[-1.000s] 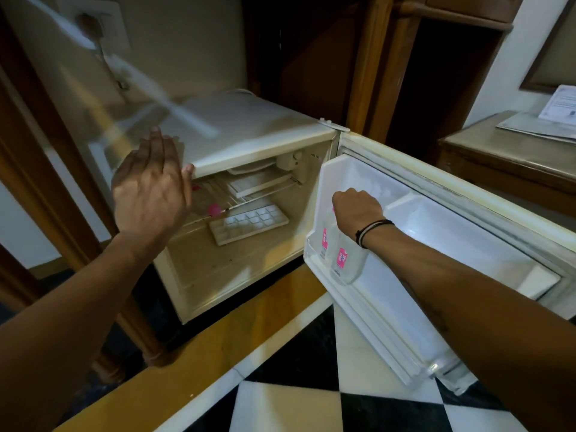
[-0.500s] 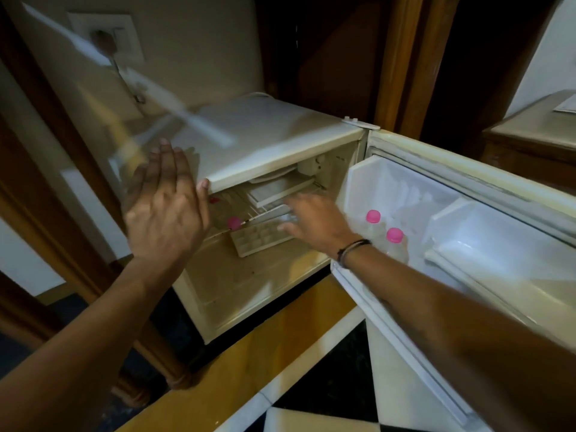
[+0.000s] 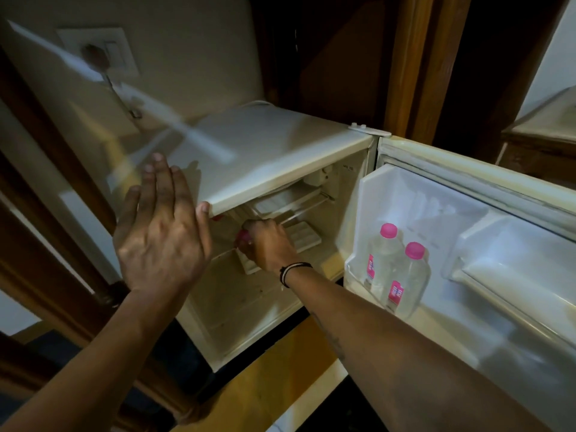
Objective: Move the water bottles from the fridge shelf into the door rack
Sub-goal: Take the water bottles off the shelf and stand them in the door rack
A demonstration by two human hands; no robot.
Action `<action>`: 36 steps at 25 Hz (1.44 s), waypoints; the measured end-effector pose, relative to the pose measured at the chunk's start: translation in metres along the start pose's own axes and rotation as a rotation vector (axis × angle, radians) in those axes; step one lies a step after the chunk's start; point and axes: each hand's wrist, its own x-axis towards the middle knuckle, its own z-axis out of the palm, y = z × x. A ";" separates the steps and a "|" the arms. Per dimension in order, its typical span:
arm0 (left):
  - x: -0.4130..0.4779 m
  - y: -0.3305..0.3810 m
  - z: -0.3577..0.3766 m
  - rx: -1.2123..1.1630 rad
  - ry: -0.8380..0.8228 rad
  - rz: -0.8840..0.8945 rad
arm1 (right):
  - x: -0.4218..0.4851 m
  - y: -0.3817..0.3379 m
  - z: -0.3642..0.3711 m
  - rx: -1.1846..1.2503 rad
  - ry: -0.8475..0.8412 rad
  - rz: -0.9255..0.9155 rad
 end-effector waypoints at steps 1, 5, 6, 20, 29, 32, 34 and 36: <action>0.001 0.000 0.000 0.003 0.001 0.006 | -0.001 0.001 -0.002 0.076 0.008 0.065; 0.000 0.000 -0.006 0.006 -0.007 0.020 | -0.021 0.016 -0.048 0.302 -0.009 0.185; 0.000 0.000 -0.007 -0.005 -0.014 0.019 | -0.030 0.020 -0.071 0.341 -0.006 0.172; 0.000 0.004 -0.034 -0.073 -0.119 0.043 | -0.141 0.007 -0.291 -0.516 -0.200 0.204; -0.003 0.003 -0.032 -0.074 -0.083 0.020 | -0.176 -0.047 -0.261 -0.918 -0.215 0.093; -0.005 0.004 -0.031 -0.089 -0.057 0.002 | -0.173 -0.045 -0.246 -1.000 -0.275 0.117; -0.005 0.004 -0.030 -0.080 -0.053 0.013 | -0.173 -0.040 -0.229 -1.030 -0.335 0.126; -0.005 0.003 -0.030 -0.069 -0.053 0.018 | -0.168 -0.024 -0.219 -1.035 -0.369 0.145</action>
